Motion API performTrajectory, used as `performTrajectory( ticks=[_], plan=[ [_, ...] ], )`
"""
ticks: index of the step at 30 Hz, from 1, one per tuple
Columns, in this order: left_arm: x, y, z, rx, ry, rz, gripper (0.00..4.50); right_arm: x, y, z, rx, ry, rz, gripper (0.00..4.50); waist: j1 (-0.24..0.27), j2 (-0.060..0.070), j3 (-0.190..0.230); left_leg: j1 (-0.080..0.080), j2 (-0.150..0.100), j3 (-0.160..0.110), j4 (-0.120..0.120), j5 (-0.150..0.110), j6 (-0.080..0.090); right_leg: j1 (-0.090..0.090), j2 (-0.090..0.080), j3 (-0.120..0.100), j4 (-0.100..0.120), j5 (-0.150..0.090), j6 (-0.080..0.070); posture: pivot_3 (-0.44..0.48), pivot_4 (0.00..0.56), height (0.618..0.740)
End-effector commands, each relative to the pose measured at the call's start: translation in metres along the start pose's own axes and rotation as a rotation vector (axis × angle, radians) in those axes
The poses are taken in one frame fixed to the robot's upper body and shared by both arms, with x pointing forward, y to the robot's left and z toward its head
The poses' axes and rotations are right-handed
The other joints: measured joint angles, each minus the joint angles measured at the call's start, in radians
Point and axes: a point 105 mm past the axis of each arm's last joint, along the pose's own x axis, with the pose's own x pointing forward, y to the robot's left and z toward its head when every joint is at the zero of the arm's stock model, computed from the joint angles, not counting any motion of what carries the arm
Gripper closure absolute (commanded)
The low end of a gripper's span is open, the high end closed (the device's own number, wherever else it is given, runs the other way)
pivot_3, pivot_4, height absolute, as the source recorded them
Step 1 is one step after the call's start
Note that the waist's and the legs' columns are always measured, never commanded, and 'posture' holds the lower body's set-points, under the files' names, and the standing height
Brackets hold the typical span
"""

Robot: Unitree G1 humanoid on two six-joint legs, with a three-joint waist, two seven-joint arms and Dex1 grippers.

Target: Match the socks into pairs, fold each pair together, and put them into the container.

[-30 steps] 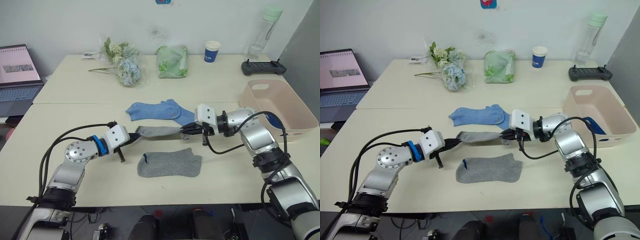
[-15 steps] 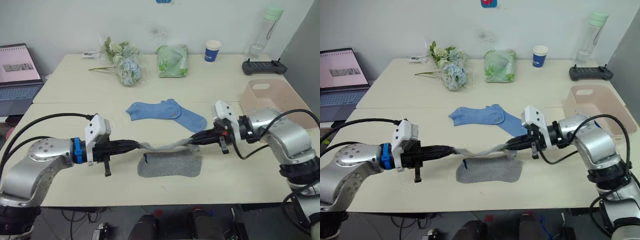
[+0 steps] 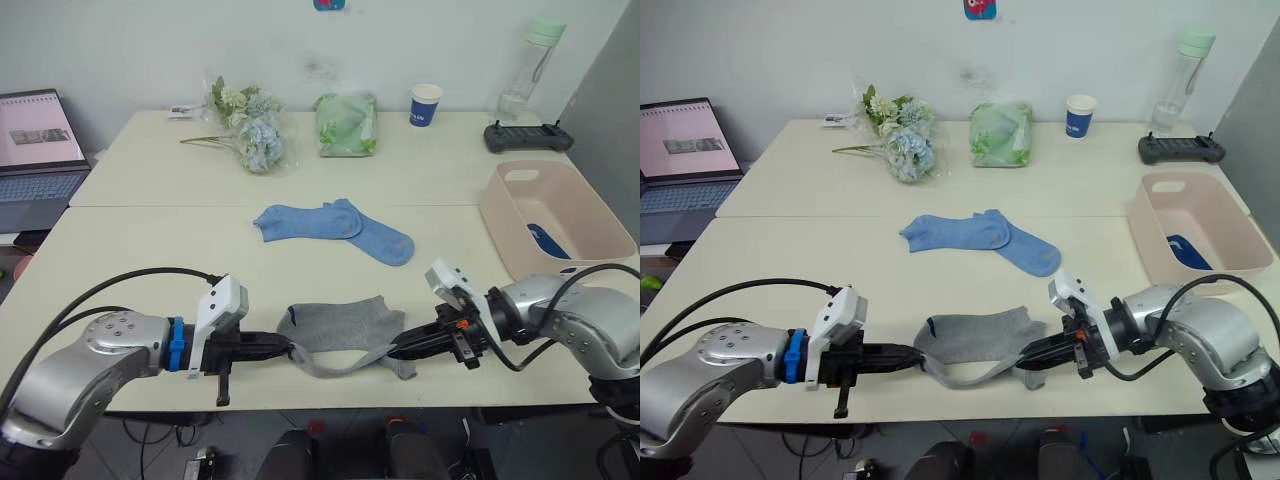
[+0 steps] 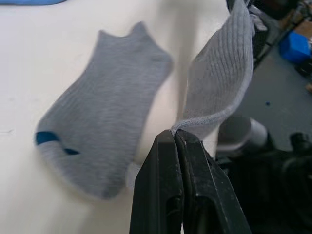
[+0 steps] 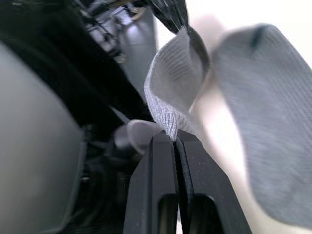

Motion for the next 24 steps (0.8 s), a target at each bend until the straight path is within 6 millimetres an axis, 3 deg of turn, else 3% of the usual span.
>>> performTrajectory(
  ticks=[1, 9, 16, 24],
  plan=[
    [0.003, 0.021, 0.006, 0.094, 0.017, 0.075, 4.48, 0.0, -0.018, 0.012, -0.061, -0.02, -0.066, 4.5, 0.0, 0.0, 0.0, 0.0, 0.0, 0.0, 0.0, 0.0, -0.001, -0.001, 0.0, 0.0, 0.0, 0.0, 0.0, 0.0, 0.15, 0.74],
    [0.01, 0.036, 0.007, 0.1, 0.044, 0.082, 4.48, 0.004, -0.048, 0.017, -0.094, -0.007, -0.157, 4.5, -0.001, 0.0, 0.0, -0.003, 0.0, 0.0, 0.0, 0.002, -0.004, -0.003, 0.0, 0.001, 0.0, 0.0, 0.0, 0.0, 0.15, 0.74],
    [0.016, 0.059, 0.004, 0.074, 0.079, 0.183, 4.48, 0.007, -0.071, 0.016, -0.012, 0.006, -0.232, 4.5, -0.002, 0.0, 0.0, -0.004, -0.001, 0.0, 0.001, 0.002, -0.004, -0.005, -0.001, 0.001, 0.001, 0.0, 0.0, 0.0, 0.15, 0.74],
    [0.021, 0.064, 0.0, 0.038, 0.1, 0.199, 4.48, 0.007, -0.079, 0.009, 0.014, 0.028, -0.261, 4.5, -0.003, 0.0, 0.0, -0.006, -0.001, -0.001, 0.001, 0.002, -0.004, -0.007, -0.001, 0.001, 0.001, 0.0, 0.0, 0.0, 0.15, 0.74]
  ],
)
